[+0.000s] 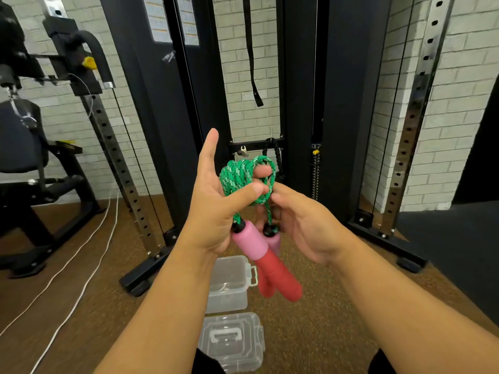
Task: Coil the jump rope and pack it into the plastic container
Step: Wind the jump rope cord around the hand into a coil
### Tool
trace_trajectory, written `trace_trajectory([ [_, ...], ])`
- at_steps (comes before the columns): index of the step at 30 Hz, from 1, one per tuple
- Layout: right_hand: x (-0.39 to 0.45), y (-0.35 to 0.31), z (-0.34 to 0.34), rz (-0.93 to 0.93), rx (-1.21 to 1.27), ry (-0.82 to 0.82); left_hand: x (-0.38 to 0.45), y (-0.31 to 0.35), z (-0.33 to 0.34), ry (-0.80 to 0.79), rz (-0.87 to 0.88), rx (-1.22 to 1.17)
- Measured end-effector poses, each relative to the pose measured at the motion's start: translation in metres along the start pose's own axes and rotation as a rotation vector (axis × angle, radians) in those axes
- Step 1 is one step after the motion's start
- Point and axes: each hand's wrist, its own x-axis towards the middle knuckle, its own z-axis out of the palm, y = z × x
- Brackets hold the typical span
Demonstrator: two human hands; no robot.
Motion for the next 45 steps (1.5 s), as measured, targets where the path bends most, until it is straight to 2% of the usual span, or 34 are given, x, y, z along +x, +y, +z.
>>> trace_trajectory([
  [2,-0.002,-0.001,0.003,0.035,0.165,-0.046,-0.002,-0.002,0.0,-0.001,-0.035,-0.056],
  [4,0.001,0.0,0.006,0.071,0.211,-0.028,-0.005,-0.007,0.002,-0.029,-0.087,-0.12],
  [8,0.003,0.0,0.008,0.038,0.101,-0.011,-0.008,-0.015,0.001,-0.12,-0.154,-0.218],
  [12,-0.004,-0.008,-0.005,0.04,0.044,-0.166,-0.006,-0.011,-0.01,-0.292,-0.263,-0.271],
  [15,-0.007,-0.01,-0.014,0.093,-0.003,-0.22,-0.002,-0.005,-0.019,-0.434,-0.33,-0.218],
  [17,-0.007,-0.01,-0.015,0.118,-0.069,-0.209,-0.001,-0.004,-0.023,-0.449,-0.352,-0.115],
  [24,0.004,-0.004,-0.014,0.147,-0.401,-0.103,-0.002,-0.016,-0.025,-0.371,-0.377,0.175],
  [29,0.018,0.007,-0.016,0.137,-0.632,-0.008,-0.002,-0.027,-0.027,-0.255,-0.361,0.237],
  [33,0.026,0.015,-0.017,0.085,-0.697,0.042,-0.001,-0.037,-0.033,-0.186,-0.344,0.187],
  [38,0.036,0.031,-0.017,0.041,-0.739,0.099,-0.001,-0.056,-0.034,-0.078,-0.314,0.242],
  [45,0.053,0.083,-0.03,0.124,-0.612,0.203,-0.001,-0.114,-0.039,0.08,-0.301,0.337],
])
